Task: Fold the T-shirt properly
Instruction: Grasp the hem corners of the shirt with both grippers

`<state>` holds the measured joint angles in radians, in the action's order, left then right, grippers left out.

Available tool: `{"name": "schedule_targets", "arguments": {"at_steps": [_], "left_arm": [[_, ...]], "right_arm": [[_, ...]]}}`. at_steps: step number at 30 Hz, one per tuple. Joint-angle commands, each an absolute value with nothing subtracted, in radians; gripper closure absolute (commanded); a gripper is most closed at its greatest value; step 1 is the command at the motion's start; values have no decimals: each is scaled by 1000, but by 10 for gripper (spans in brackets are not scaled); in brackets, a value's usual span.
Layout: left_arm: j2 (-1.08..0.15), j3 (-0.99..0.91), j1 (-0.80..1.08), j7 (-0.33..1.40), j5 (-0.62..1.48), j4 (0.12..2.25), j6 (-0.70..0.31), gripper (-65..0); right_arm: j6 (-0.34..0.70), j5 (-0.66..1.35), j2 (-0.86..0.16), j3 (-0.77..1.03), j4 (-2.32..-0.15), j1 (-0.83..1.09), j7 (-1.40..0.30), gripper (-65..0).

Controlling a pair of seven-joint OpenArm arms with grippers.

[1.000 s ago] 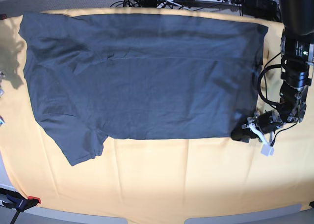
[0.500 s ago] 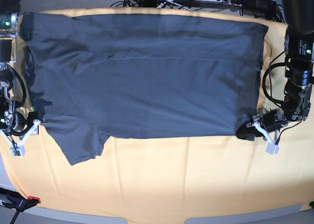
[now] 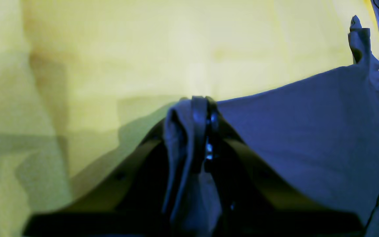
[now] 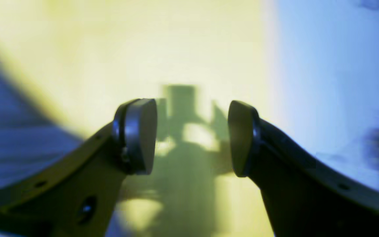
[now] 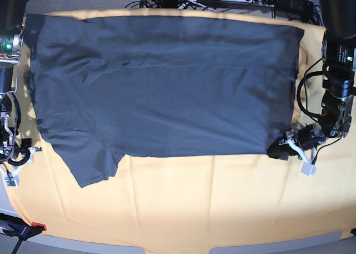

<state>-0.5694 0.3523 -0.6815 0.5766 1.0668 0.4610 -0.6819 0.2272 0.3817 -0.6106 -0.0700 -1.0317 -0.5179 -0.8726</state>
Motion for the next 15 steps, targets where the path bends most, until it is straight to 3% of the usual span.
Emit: {"name": "schedule_targets", "arguments": {"at_steps": [1,5,11,15], "left_arm": [[-582,352,-699,598,1038,463,-658,0],[-582,352,-699,598,1056,463,-658,0],[-582,352,-698,598,1058,463,-659,0],[-582,352,-698,599,1060,463,-685,0]], "right_arm": [[234,429,-630,-63,-1033,-549,-859,-380],[299,559,-620,9,-964,-549,-826,-450],[427,716,-594,224,-788,-564,-838,-452],[521,797,-593,278,-685,-566,-881,-452]]}}
